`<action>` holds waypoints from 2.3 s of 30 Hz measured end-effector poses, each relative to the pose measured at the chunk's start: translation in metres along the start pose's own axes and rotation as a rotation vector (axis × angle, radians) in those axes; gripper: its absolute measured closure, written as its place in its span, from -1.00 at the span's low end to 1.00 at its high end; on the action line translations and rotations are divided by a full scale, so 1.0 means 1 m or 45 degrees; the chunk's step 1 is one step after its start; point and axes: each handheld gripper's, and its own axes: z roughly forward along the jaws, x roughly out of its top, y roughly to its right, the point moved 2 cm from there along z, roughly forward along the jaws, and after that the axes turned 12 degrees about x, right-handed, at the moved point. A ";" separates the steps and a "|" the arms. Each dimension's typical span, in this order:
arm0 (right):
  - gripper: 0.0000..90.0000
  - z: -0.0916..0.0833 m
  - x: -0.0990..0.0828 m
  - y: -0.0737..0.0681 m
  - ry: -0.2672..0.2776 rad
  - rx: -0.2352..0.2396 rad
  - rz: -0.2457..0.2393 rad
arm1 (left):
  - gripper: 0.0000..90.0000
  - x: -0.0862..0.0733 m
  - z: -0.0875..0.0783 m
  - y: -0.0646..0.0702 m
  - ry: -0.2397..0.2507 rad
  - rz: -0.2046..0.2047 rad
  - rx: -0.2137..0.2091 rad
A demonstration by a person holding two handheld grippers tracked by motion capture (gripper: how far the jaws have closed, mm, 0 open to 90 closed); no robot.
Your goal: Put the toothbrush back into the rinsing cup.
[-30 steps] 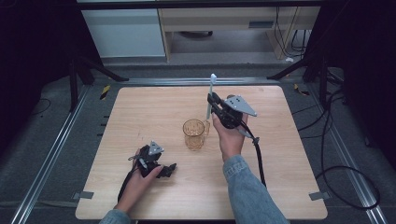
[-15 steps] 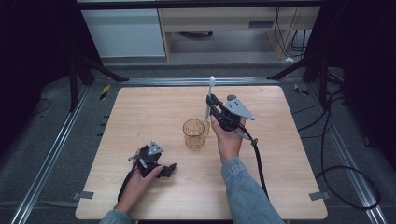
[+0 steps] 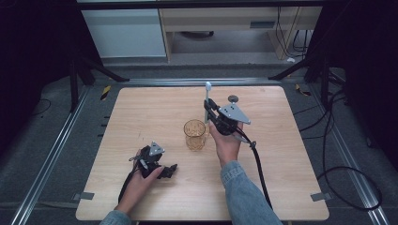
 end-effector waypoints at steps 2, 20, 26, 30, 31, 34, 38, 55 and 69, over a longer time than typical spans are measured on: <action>0.76 0.000 -0.001 0.001 -0.004 0.000 -0.006 | -1.00 0.000 0.000 0.000 0.001 0.000 0.000; 0.76 0.002 -0.012 0.003 -0.025 0.010 -0.010 | -1.00 0.000 0.000 0.000 0.000 0.000 -0.001; 0.76 0.003 -0.018 0.004 -0.038 0.009 -0.004 | -1.00 0.000 0.000 0.000 0.001 0.001 -0.001; 0.76 0.003 -0.023 0.004 -0.044 0.008 0.012 | -1.00 0.000 0.000 0.000 0.001 0.001 -0.001; 0.76 0.003 -0.024 0.005 -0.048 0.009 0.008 | -1.00 0.000 0.000 0.000 0.001 0.001 -0.001; 0.76 0.003 -0.027 0.006 -0.053 0.011 0.007 | -1.00 0.000 0.000 0.000 0.001 0.001 0.000; 0.76 0.004 -0.030 0.005 -0.059 0.012 0.024 | -1.00 0.000 0.000 0.000 0.001 0.002 -0.001; 0.76 0.005 -0.041 0.005 -0.073 0.010 0.021 | -1.00 0.000 0.000 0.000 0.000 0.002 -0.001; 0.76 0.005 -0.049 0.007 -0.081 0.012 0.034 | -1.00 0.000 0.000 0.000 0.002 0.001 -0.003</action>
